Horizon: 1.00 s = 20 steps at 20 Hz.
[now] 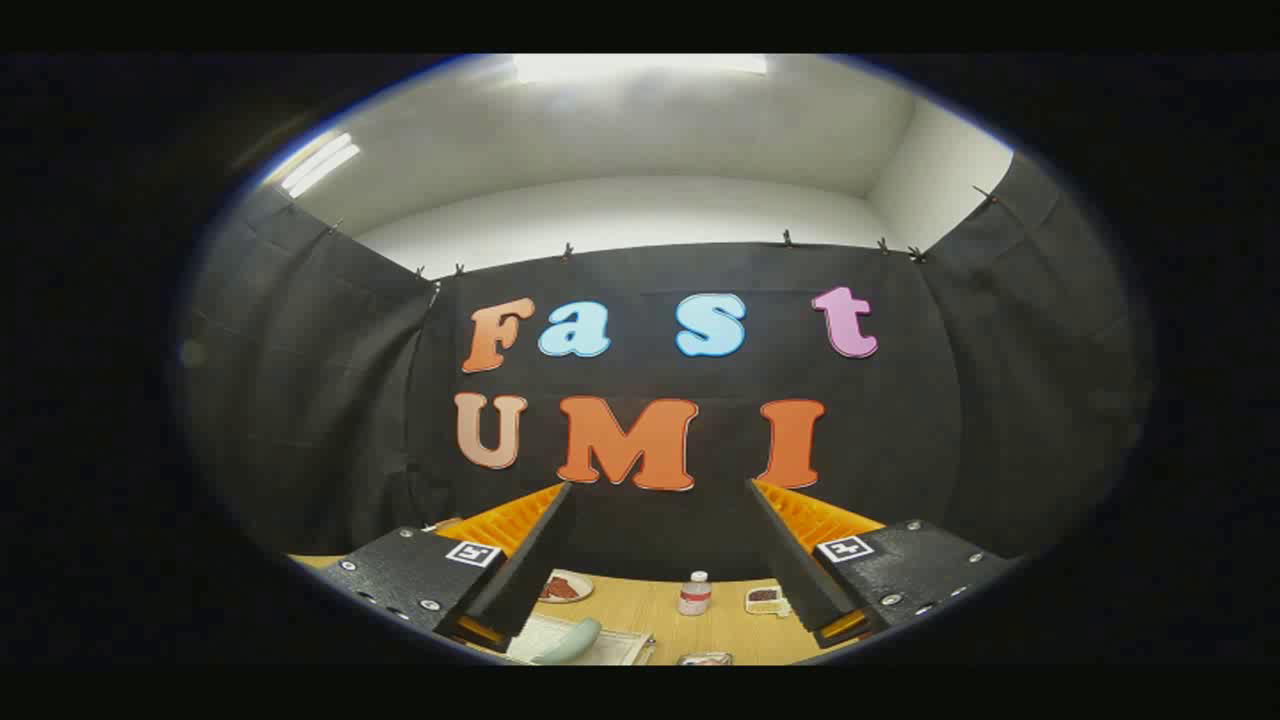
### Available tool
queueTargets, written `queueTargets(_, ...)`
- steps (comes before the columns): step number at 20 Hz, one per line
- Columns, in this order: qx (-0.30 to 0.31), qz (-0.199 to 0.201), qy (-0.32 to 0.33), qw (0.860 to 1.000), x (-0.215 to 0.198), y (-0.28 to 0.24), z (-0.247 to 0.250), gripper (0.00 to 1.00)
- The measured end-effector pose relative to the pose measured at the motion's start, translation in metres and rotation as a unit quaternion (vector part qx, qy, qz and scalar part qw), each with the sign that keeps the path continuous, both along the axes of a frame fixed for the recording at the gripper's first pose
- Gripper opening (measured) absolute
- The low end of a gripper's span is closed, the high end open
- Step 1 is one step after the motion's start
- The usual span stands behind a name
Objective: Take the plate from the dish rack, then take the spoon from the basket and place it into the plate.
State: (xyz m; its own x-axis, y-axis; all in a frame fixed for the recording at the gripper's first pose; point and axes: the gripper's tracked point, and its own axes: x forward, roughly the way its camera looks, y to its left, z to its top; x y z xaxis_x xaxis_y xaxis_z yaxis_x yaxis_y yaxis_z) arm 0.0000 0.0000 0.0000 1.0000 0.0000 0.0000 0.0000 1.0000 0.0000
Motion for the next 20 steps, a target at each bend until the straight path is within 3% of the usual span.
queueTargets(20, -0.009, 0.013, 0.048, 0.999, 0.002, 0.007, -0.03, 0.99)
